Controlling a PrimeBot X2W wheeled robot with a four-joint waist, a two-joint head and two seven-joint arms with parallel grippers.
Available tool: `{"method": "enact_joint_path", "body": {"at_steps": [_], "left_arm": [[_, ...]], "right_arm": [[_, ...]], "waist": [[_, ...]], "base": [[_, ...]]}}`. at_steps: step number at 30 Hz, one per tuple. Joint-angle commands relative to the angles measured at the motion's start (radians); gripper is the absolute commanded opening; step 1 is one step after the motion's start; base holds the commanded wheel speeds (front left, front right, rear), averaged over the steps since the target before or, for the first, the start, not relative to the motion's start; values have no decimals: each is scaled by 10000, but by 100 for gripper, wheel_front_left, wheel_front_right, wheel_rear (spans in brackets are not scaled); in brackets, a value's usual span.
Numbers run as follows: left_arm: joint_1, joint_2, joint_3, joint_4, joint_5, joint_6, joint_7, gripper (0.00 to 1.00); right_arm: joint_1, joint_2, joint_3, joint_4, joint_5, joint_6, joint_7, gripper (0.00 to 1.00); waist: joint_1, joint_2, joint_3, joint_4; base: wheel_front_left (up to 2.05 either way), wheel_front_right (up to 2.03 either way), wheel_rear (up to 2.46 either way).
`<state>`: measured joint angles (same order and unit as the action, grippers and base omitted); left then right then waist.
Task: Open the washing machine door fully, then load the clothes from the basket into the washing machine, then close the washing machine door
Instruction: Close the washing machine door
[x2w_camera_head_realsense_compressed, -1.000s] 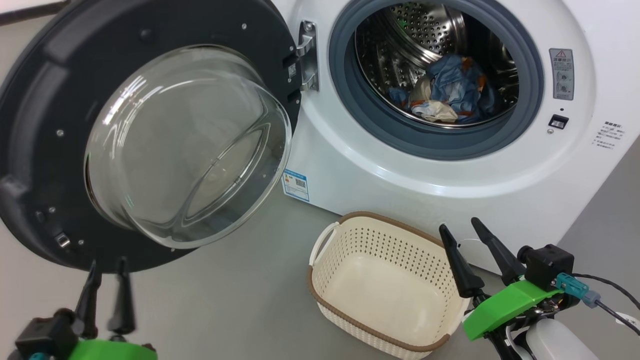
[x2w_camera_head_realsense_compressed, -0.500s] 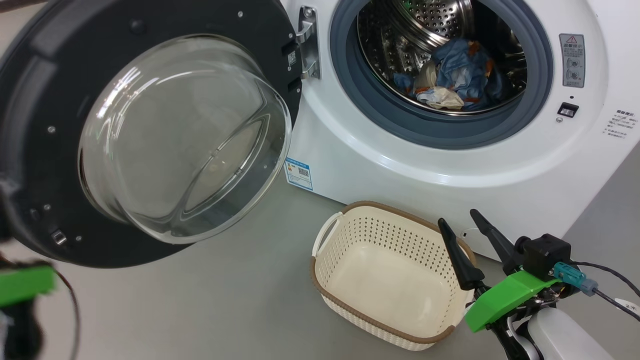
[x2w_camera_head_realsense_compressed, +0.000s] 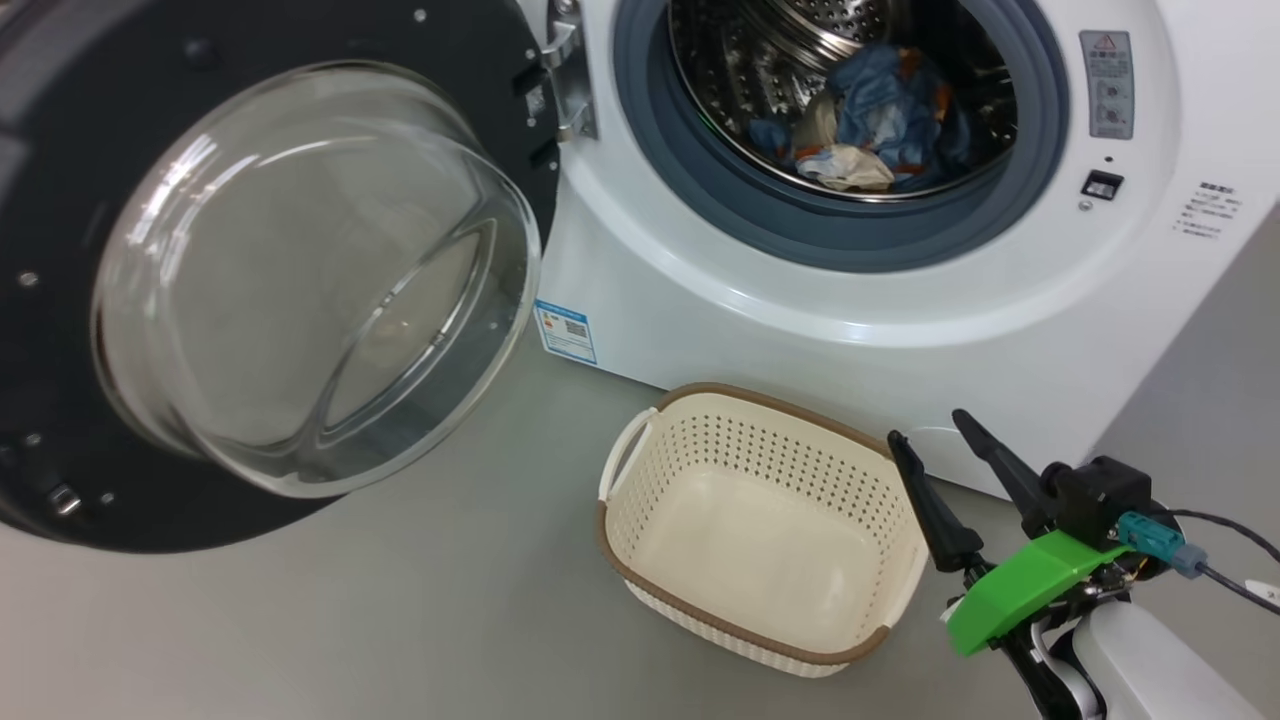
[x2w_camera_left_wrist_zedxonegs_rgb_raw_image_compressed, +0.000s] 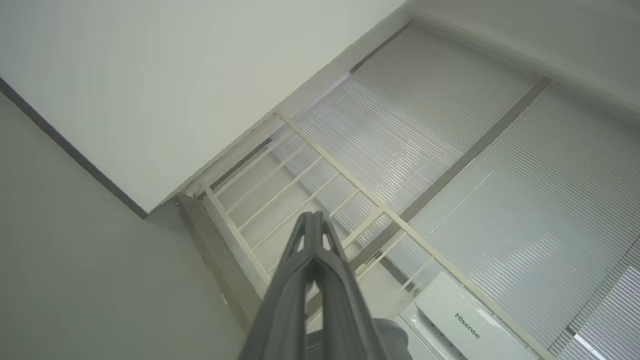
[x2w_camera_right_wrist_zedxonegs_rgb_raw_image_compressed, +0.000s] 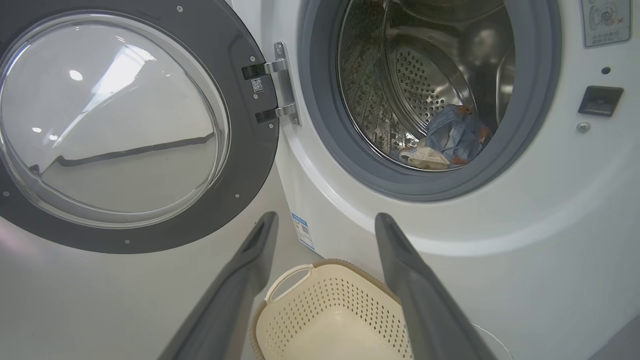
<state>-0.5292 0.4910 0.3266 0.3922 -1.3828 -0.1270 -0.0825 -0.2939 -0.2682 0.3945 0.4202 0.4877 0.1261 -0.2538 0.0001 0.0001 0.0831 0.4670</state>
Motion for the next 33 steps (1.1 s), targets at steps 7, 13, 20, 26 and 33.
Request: {"method": "enact_joint_path", "body": {"at_steps": [7,13,20,26,33], "left_arm": [[-1260,1279,1376,3284,-1493,-35,752,0],[-1625,1702,1704,5079,-2001,-36,1430,0],[-1645,1851,1782,5848,-2290,-36,2358,0],[-1614,1803,1625,6158,-2447,-36,3533,0],[-1468,1861,1354,6237,-2500,-36,4905,0]], "right_arm": [[-499,-286,335,-120,23,46,-78,100],[-618,-411,291,-221,-65,46,6,100],[-630,-414,110,-366,-202,46,71,100],[-617,-310,6,-368,-270,46,69,100],[-537,-220,-109,-317,-316,46,39,100]], "waist": [[-1,-1,387,-720],[-1,-1,671,-1193],[-1,-1,960,-1451],[-1,-1,998,-1454],[-1,-1,898,-1377]], "base": [[0,0,0],[0,0,0],[0,0,0],[0,0,0],[0,0,0]]}}
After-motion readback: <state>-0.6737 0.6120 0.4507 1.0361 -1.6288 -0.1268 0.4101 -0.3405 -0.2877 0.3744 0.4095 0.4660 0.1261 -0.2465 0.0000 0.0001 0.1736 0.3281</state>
